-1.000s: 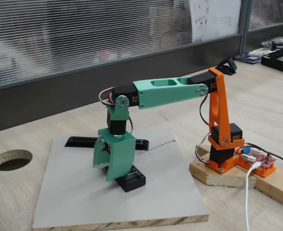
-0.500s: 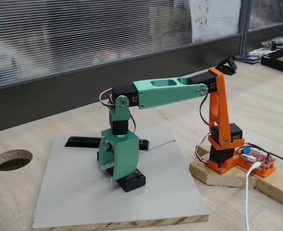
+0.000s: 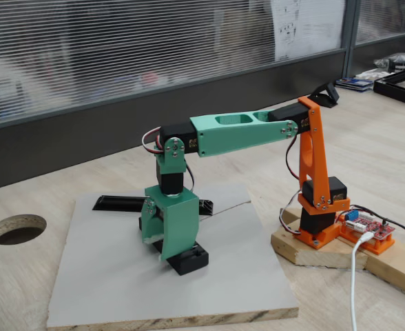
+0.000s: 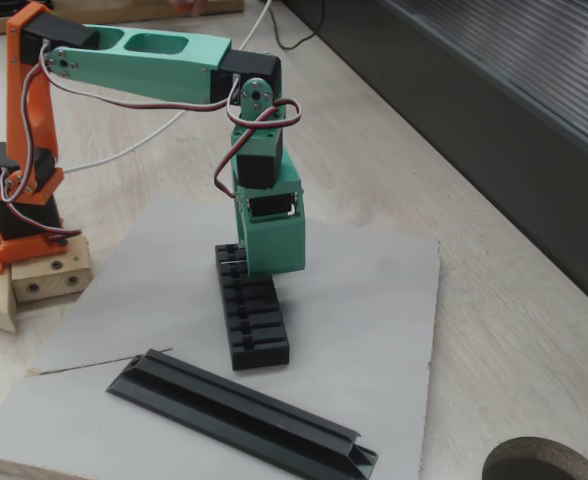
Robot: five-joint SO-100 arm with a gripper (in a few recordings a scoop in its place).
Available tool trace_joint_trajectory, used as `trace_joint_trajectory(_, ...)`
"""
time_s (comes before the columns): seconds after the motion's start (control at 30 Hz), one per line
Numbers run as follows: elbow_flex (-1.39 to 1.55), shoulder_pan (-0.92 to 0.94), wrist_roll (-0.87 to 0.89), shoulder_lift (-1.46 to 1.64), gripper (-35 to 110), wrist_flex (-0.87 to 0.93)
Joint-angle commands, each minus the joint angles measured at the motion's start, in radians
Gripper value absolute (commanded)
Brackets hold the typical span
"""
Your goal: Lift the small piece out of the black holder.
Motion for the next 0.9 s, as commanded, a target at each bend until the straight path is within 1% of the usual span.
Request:
trace_joint_trajectory(0.0, -0.023, -0.015, 0.023, 0.028, 43, 0.02)
trace_joint_trajectory(0.13, -0.023, -0.006, 0.014, 0.031, 43, 0.02)
trace_joint_trajectory(0.2, -0.023, -0.005, 0.012, 0.032, 41, 0.02)
trace_joint_trajectory(0.27, -0.023, -0.003, 0.012, 0.032, 35, 0.02)
trace_joint_trajectory(0.47, -0.023, -0.002, 0.023, 0.034, 11, 0.02)
trace_joint_trajectory(0.57, -0.02, 0.0, 0.025, 0.034, 3, 0.021)
trace_joint_trajectory(0.87, -0.02, 0.0, 0.025, 0.035, 2, 0.021)
